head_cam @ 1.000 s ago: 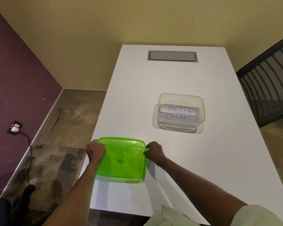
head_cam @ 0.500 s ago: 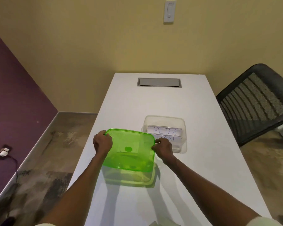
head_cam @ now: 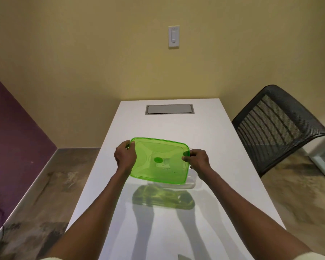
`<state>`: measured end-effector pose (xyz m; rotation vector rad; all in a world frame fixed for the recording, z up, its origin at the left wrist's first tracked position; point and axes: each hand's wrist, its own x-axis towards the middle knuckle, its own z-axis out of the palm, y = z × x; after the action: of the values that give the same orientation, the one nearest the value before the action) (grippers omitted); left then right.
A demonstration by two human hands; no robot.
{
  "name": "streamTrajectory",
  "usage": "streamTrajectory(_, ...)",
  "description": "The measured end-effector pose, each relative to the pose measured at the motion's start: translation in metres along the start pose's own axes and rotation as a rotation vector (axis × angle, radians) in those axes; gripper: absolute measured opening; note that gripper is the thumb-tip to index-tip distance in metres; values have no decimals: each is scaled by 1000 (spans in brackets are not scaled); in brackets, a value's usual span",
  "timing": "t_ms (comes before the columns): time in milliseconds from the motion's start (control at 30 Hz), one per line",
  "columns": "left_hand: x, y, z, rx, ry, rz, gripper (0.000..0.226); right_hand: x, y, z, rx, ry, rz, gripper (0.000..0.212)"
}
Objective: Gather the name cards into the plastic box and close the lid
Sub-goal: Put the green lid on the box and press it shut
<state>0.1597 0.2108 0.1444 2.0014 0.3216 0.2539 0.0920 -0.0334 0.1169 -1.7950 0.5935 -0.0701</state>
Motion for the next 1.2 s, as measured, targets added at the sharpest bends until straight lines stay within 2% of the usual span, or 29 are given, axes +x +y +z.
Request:
streamTrajectory(67, 0, 7, 6, -82, 14, -1, 25, 3, -6, -9, 21, 13, -46, 9)
streamTrajectory(133, 2, 12, 10, -165, 28, -42, 31, 5, -12, -18, 42, 38, -106, 9)
streamTrajectory(200, 7, 16, 12, -230, 40, -148, 37, 7, -19, -27, 1, 73, -198, 9)
streamTrajectory(300, 18, 16, 14, -349, -7, -327, 33, 11, -29, -40, -100, 124, -358, 10)
streamTrajectory(367, 22, 14, 15, -429, -111, -462, 28, 12, -34, -49, -140, 151, -466, 11)
streamTrajectory(533, 13, 20, 5, -546, -486, -842, 44, 10, -42, -62, -201, 174, -679, 9)
streamTrajectory(667, 8, 21, 6, -672, -564, -910, 31, 9, -41, -64, -188, 170, -754, 14)
streamTrajectory(833, 6, 25, 8, -640, -494, -844, 6, 11, -33, -67, -93, 152, -725, 14)
streamTrajectory(933, 6, 27, 10, -574, -475, -776, 8, 15, -24, -70, -81, 120, -678, 25)
streamTrajectory(1000, 5, 27, 12, -571, -491, -742, 10, 20, -18, -73, -59, 105, -558, 33)
streamTrajectory(1067, 6, 24, 16, -554, -479, -708, 20, 25, -13, -76, 3, 99, -368, 34)
streamTrajectory(1133, 5, 20, 23, -564, -430, -671, 27, 28, -11, -75, 196, 33, -195, 26)
streamTrajectory(1200, 7, 16, 30, -590, -375, -642, 31, 30, -11, -72, 336, -46, -100, 24)
